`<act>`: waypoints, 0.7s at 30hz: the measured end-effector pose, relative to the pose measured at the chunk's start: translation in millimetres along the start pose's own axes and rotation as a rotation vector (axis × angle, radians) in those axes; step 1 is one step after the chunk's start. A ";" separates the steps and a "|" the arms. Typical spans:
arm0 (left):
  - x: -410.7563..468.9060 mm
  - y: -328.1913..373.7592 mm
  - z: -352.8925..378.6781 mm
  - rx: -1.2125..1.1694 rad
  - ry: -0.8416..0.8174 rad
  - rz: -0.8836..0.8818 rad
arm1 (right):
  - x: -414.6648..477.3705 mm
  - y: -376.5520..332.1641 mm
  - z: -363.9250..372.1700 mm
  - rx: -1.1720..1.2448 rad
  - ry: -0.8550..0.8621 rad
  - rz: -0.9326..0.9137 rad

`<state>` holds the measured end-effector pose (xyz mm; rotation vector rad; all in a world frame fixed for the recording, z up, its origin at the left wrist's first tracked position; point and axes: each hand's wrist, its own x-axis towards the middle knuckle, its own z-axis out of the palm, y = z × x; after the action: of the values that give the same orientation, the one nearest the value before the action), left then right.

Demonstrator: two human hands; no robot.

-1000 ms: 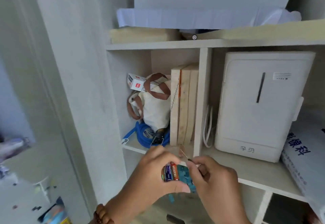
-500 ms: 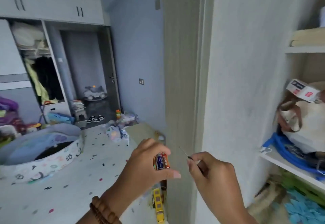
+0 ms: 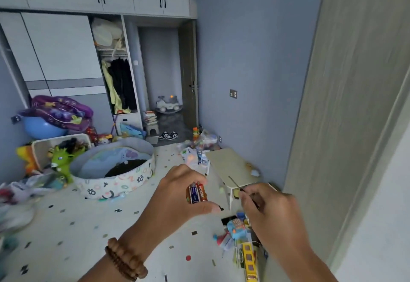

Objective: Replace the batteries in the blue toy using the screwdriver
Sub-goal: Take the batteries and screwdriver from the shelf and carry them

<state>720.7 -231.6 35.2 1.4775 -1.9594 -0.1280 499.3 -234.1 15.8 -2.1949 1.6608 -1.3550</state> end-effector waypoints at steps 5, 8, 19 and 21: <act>63.1 -46.5 26.7 0.011 -0.001 -0.018 | 65.9 25.4 60.7 -0.012 -0.041 -0.025; 105.5 -75.2 36.4 0.014 -0.021 -0.060 | 113.5 39.2 97.7 -0.002 -0.063 -0.012; 257.6 -201.5 45.0 0.035 0.000 -0.139 | 270.7 61.1 244.7 0.099 -0.194 0.055; 285.9 -234.3 47.4 0.042 0.006 -0.142 | 299.8 62.2 278.0 0.106 -0.199 0.065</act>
<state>847.8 -581.6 20.5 1.6422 -1.8620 -0.1458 647.3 -619.5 -8.9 -2.1184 1.5395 -1.1395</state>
